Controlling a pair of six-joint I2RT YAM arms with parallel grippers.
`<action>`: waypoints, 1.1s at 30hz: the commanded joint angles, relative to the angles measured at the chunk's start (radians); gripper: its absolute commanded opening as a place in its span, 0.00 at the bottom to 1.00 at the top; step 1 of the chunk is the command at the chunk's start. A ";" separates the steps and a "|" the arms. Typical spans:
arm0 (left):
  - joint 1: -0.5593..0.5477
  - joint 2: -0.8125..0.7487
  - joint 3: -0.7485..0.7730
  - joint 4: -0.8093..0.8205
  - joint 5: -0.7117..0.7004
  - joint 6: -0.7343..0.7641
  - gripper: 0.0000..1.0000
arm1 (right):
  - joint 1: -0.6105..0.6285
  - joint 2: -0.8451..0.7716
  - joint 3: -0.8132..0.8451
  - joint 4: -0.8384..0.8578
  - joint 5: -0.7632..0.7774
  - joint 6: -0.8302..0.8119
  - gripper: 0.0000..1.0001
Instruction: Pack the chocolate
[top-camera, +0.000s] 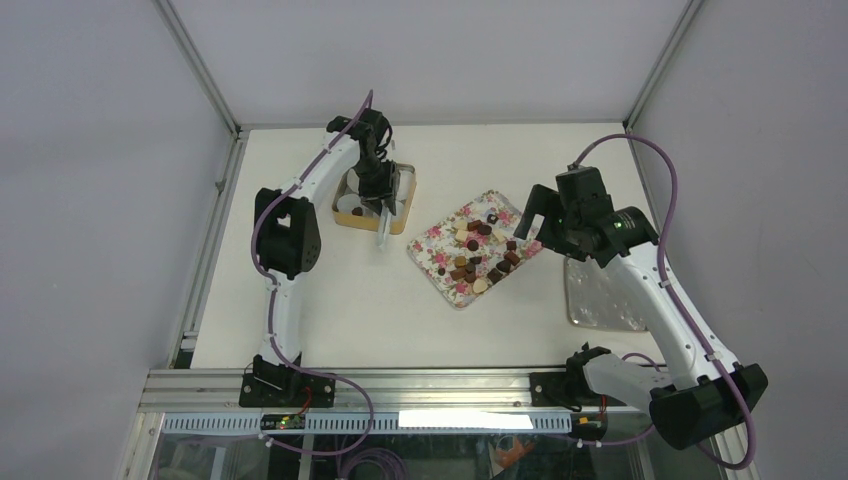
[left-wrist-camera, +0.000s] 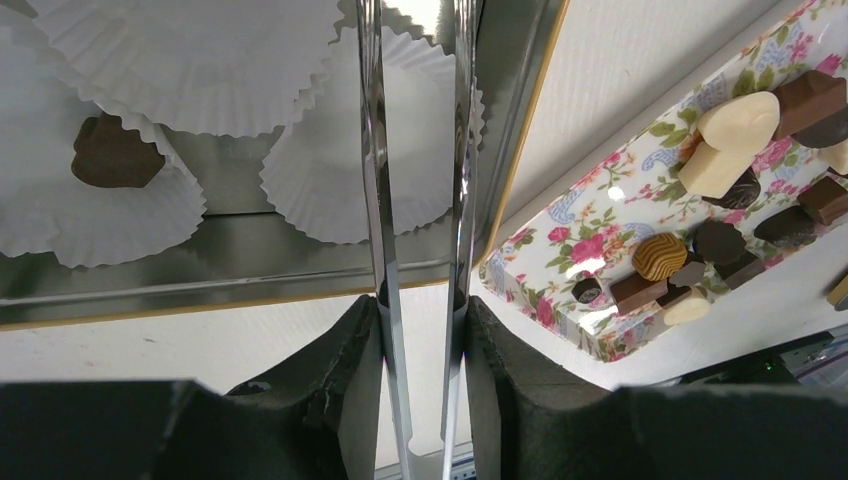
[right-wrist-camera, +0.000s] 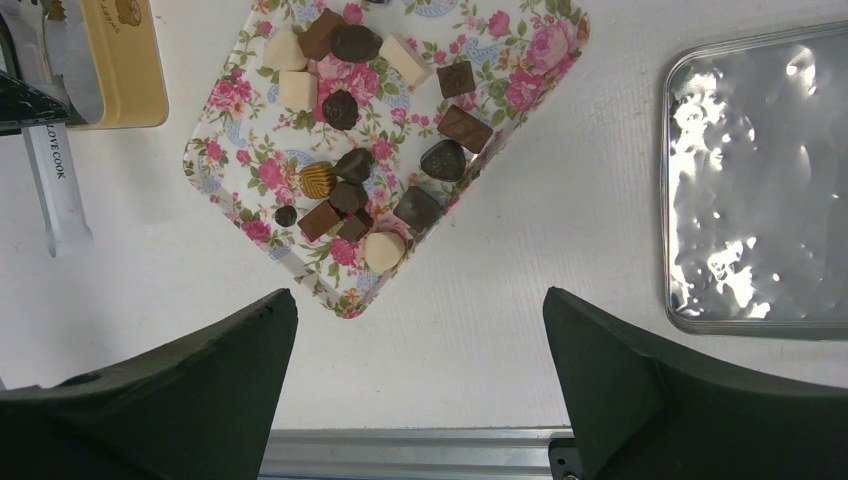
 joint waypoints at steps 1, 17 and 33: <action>0.004 -0.017 0.047 -0.002 0.036 0.018 0.31 | -0.004 -0.002 0.043 0.035 -0.008 0.006 0.98; 0.002 -0.060 0.071 -0.016 0.020 0.008 0.35 | -0.004 -0.023 0.041 0.023 -0.005 0.007 0.98; -0.294 -0.393 -0.286 0.065 -0.098 -0.075 0.38 | -0.004 -0.038 0.027 0.027 -0.013 0.012 0.97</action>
